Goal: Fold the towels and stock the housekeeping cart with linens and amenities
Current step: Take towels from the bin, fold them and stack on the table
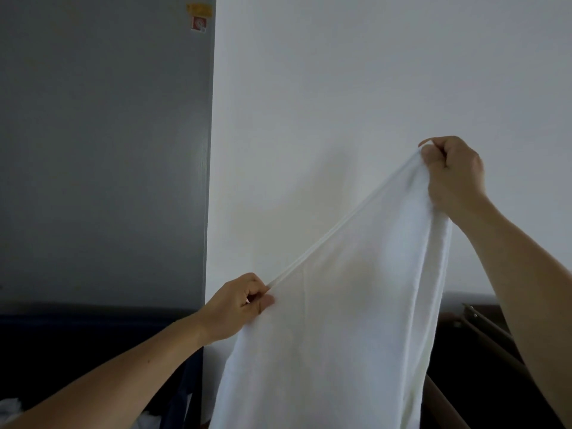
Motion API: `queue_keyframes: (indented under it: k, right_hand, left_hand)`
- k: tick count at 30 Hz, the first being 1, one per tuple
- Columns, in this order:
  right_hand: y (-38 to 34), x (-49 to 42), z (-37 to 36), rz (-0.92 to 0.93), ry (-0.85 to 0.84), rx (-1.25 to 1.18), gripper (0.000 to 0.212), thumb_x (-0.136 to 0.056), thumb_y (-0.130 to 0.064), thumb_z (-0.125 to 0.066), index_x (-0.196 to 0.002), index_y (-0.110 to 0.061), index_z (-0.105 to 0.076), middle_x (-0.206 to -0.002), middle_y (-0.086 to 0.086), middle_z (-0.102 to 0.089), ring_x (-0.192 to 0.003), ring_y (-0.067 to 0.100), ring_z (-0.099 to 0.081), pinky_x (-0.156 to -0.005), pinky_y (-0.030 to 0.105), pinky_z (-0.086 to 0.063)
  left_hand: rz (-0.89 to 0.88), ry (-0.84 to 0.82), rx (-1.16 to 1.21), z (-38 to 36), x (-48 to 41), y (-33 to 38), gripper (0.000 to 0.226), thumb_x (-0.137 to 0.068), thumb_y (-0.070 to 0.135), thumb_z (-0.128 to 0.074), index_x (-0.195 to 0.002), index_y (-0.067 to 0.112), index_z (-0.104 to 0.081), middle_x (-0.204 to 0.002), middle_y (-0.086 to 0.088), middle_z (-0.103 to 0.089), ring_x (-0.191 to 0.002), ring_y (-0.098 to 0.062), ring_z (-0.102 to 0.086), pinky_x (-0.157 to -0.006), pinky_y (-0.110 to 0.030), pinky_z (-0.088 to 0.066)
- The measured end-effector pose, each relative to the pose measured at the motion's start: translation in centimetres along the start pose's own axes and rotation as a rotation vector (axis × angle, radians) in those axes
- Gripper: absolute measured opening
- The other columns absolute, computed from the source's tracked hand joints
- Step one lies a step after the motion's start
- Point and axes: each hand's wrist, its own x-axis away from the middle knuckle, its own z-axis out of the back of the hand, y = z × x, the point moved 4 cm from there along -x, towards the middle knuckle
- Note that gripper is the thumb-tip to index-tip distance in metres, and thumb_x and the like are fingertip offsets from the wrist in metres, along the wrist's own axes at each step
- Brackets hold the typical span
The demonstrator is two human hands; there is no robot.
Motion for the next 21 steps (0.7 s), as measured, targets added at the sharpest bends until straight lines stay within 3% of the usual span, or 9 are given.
queue_keyframes:
  k: [7,10,12,14,16,17,21]
  right_hand:
    - [0.5,0.6,-0.6,-0.002,-0.006,0.007,0.026,-0.102,-0.030,-0.044,-0.118,-0.022,-0.063,-0.106,-0.016,-0.056,-0.096,0.006,-0.047,-0.081,0.020,-0.033]
    - [0.4,0.5,-0.6,-0.002,-0.007,0.002,0.026,-0.101,-0.031,-0.044,-0.117,-0.022,-0.063,-0.105,-0.017,-0.057,-0.097,0.007,-0.048,-0.082,0.021,-0.033]
    - [0.2,0.5,-0.8,0.006,-0.008,0.009,0.026,-0.101,-0.030,-0.045,-0.117,-0.021,-0.064,-0.105,-0.016,-0.056,-0.097,0.007,-0.047,-0.081,0.021,-0.033]
    - [0.3,0.6,-1.0,0.010,-0.012,0.013,0.025,-0.101,-0.029,-0.045,-0.116,-0.021,-0.064,-0.104,-0.017,-0.056,-0.096,0.006,-0.047,-0.081,0.020,-0.032]
    - [0.4,0.8,-1.1,0.008,-0.018,0.010,0.025,-0.101,-0.029,-0.045,-0.115,-0.021,-0.064,-0.104,-0.016,-0.056,-0.096,0.006,-0.047,-0.081,0.021,-0.033]
    - [0.4,1.0,-1.2,0.007,-0.020,0.009,0.025,-0.101,-0.030,-0.044,-0.115,-0.021,-0.064,-0.104,-0.016,-0.057,-0.096,0.007,-0.047,-0.081,0.021,-0.033]
    - [0.3,1.7,-0.8,-0.003,-0.039,-0.020,0.025,-0.102,-0.030,-0.044,-0.116,-0.022,-0.063,-0.105,-0.018,-0.057,-0.098,0.006,-0.048,-0.081,0.021,-0.034]
  left_hand:
    - [0.086,0.115,0.057,0.8,0.1,-1.7,0.017,-0.098,0.028,-0.059,-0.088,0.021,-0.070,-0.086,0.005,-0.066,-0.082,-0.010,-0.062,-0.074,-0.022,-0.050]
    - [0.064,0.133,0.073,0.8,0.2,-2.0,0.014,-0.097,0.027,-0.060,-0.089,0.030,-0.071,-0.084,0.013,-0.068,-0.079,-0.003,-0.063,-0.069,-0.013,-0.047]
    - [0.061,0.131,0.115,0.5,0.5,-2.1,0.013,-0.097,0.028,-0.060,-0.104,0.034,-0.069,-0.091,0.017,-0.071,-0.085,-0.002,-0.066,-0.074,-0.013,-0.050]
    - [0.064,0.125,0.132,0.5,0.7,-2.2,0.024,-0.096,0.033,-0.061,-0.118,0.039,-0.056,-0.094,0.009,-0.072,-0.086,-0.008,-0.068,-0.077,-0.018,-0.053]
    - [0.089,0.099,0.094,0.6,0.7,-2.4,0.035,-0.095,0.037,-0.062,-0.125,0.042,-0.045,-0.093,0.005,-0.071,-0.084,-0.010,-0.068,-0.078,-0.019,-0.053]
    - [0.111,0.076,0.087,0.5,0.6,-2.4,0.035,-0.094,0.037,-0.063,-0.126,0.039,-0.048,-0.093,0.005,-0.071,-0.085,-0.009,-0.068,-0.080,-0.020,-0.053]
    - [0.263,0.051,0.203,0.3,0.3,-2.9,0.014,-0.090,0.034,-0.069,-0.091,0.021,-0.074,-0.088,0.000,-0.075,-0.083,-0.014,-0.070,-0.087,-0.041,-0.057]
